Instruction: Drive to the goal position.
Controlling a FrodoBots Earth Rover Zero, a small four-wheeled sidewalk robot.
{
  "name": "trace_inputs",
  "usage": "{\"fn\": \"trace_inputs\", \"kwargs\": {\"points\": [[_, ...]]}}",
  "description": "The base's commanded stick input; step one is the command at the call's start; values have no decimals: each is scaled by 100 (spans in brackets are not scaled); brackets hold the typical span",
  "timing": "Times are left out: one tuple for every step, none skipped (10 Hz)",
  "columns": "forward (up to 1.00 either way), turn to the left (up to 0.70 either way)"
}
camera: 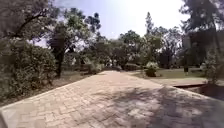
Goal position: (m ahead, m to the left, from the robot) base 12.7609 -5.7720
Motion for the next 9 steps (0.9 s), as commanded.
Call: {"fn": "trace_inputs", "kwargs": {"points": [[30, 0], [30, 0], [30, 0], [30, 0], [30, 0], [30, 0], [30, 0], [30, 0], [30, 0]]}}
